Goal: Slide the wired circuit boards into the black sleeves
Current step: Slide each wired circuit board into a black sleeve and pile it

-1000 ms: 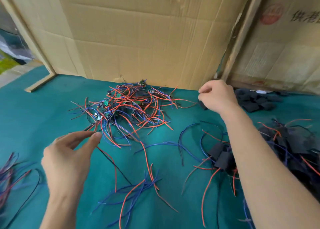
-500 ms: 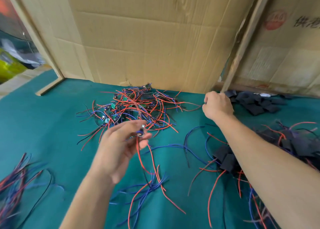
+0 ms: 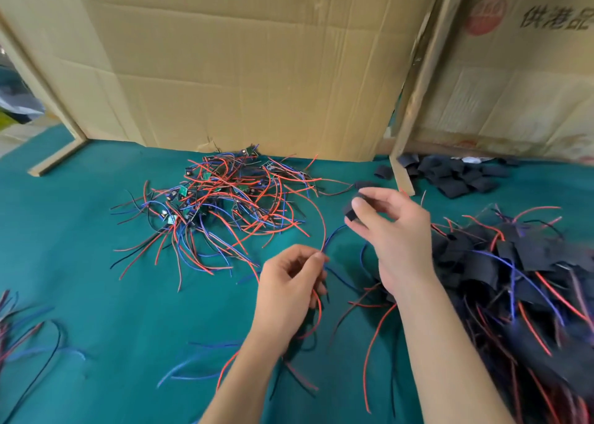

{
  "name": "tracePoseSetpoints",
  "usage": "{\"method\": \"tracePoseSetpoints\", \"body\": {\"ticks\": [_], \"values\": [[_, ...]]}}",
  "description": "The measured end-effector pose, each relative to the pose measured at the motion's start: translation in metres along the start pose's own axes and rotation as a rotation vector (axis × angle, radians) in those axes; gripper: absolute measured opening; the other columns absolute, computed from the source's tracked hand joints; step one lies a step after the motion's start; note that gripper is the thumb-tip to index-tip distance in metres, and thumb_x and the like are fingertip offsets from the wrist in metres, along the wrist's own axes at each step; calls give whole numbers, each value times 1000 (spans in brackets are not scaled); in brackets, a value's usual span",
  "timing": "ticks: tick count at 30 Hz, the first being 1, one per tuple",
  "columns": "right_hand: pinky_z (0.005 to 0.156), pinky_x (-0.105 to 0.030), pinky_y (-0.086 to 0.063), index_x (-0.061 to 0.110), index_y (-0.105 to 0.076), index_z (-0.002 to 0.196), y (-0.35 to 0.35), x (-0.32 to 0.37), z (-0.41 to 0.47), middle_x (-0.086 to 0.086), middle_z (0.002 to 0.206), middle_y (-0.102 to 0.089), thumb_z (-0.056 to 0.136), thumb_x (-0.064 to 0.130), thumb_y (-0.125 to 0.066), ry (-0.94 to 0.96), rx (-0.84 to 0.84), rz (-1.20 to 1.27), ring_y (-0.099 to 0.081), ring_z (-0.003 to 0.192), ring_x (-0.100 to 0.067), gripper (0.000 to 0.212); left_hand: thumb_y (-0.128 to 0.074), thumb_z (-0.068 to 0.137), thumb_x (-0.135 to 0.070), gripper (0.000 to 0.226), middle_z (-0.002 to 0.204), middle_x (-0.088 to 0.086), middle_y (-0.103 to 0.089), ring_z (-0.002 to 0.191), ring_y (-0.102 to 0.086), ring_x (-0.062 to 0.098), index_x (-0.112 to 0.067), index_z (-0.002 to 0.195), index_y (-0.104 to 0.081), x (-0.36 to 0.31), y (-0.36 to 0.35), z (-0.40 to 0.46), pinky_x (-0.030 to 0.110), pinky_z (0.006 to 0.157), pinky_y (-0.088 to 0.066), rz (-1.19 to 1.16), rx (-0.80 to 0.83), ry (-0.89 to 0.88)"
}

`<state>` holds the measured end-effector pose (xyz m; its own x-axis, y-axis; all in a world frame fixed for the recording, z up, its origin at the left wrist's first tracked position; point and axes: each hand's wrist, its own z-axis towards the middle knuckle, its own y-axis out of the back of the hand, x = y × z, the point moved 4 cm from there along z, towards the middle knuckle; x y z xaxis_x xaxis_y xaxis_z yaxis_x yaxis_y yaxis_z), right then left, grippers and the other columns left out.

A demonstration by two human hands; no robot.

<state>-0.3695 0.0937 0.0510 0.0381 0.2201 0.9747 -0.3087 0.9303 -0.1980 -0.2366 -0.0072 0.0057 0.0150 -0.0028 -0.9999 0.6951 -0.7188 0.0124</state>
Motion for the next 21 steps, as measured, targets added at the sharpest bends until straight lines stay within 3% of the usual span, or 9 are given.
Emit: {"method": "tracePoseSetpoints", "body": {"ticks": [4, 8, 11, 14, 21], "values": [[83, -44, -63, 5, -72, 94, 0, 18, 0, -18, 95, -69, 90, -3, -72, 30, -19, 168, -69, 86, -27, 9, -65, 94, -11, 18, 59, 4, -64, 45, -48, 15, -14, 77, -71, 3, 2, -2, 20, 43, -39, 54, -40, -22], [80, -39, -63, 21, -73, 87, -3, 54, -3, -5, 89, -75, 81, 11, -79, 244, 14, 67, -73, 84, -21, 13, -68, 91, -15, 19, 55, 0, -63, 47, -52, 11, -21, 74, -71, 5, 2, -4, 22, 51, -40, 150, -53, -57], [75, -26, -59, 24, -71, 85, -12, 72, -12, 8, 82, -75, 81, 8, -80, 415, 116, -93, -71, 79, -9, 19, -68, 89, -13, 22, 56, 1, -64, 48, -56, 10, -24, 71, -70, 4, -1, -5, 24, 55, -46, 220, -59, -99], [71, -15, -54, 17, -69, 83, -18, 75, -19, 10, 77, -75, 81, -5, -80, 415, 216, -122, -72, 73, -3, 24, -67, 88, -11, 22, 58, 2, -64, 49, -58, 10, -24, 70, -69, 3, -1, -5, 25, 58, -48, 234, -67, -115], [72, -17, -56, 17, -70, 82, -21, 73, -22, 6, 80, -76, 78, -2, -82, 429, 296, -323, -76, 76, -8, 22, -67, 86, -14, 19, 54, 0, -63, 51, -59, 17, -24, 70, -69, 8, 0, -4, 27, 58, -49, 274, -93, -138]]}}
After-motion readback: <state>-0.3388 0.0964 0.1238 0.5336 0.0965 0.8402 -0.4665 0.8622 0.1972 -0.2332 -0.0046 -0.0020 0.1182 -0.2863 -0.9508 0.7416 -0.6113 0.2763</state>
